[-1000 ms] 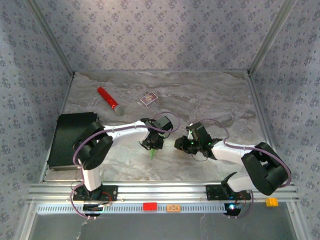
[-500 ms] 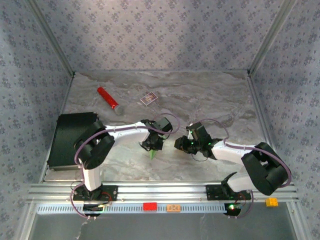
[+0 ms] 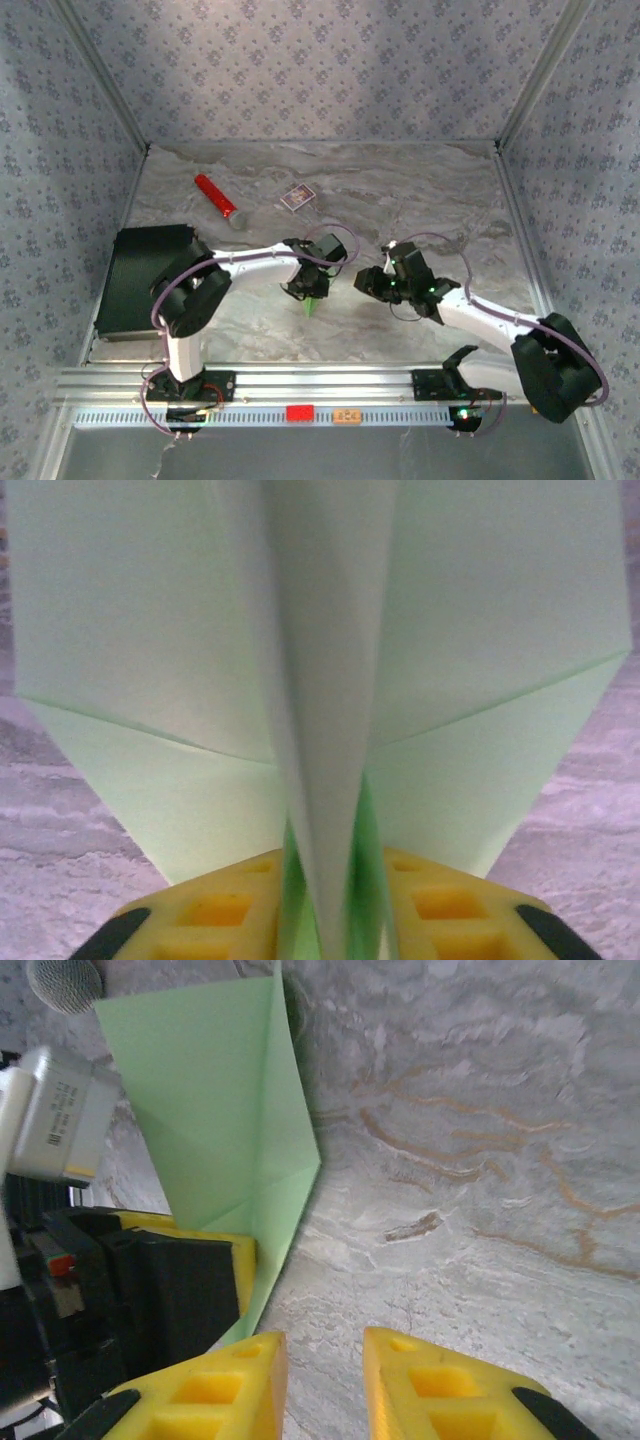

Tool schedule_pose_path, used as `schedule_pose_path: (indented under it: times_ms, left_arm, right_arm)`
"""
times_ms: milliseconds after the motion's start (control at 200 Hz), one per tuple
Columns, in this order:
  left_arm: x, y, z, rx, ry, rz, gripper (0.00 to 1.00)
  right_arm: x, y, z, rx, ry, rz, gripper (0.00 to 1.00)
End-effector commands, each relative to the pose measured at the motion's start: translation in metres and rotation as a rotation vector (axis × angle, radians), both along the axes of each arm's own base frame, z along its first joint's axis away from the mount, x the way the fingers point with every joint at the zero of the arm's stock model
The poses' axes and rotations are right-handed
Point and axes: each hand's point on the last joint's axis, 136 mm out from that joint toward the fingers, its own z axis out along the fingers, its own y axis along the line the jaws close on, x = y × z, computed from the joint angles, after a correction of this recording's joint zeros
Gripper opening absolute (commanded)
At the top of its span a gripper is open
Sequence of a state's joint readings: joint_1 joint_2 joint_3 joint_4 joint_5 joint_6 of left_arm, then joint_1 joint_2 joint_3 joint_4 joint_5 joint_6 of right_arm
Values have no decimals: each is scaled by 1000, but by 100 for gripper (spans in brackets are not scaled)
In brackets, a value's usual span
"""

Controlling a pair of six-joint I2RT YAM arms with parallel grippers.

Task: Fold a paper plane with a square sheet of paper (pick it up from the middle)
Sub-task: Move the paper plane to the center of the table.

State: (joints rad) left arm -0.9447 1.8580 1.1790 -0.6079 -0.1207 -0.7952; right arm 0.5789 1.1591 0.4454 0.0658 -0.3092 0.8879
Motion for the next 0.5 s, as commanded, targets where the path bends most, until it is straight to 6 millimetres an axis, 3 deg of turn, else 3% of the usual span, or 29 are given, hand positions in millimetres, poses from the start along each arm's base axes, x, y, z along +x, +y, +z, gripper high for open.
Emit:
schedule_pose_path:
  times_ms: [0, 495]
  left_arm:
    - [5, -9, -10, -12, 14, 67, 27]
    - [5, -32, -15, 27, 25, 87, 33]
  right_arm:
    - [-2, -15, -2, -34, -6, -30, 31]
    - [-3, -44, 5, -7, -30, -97, 36]
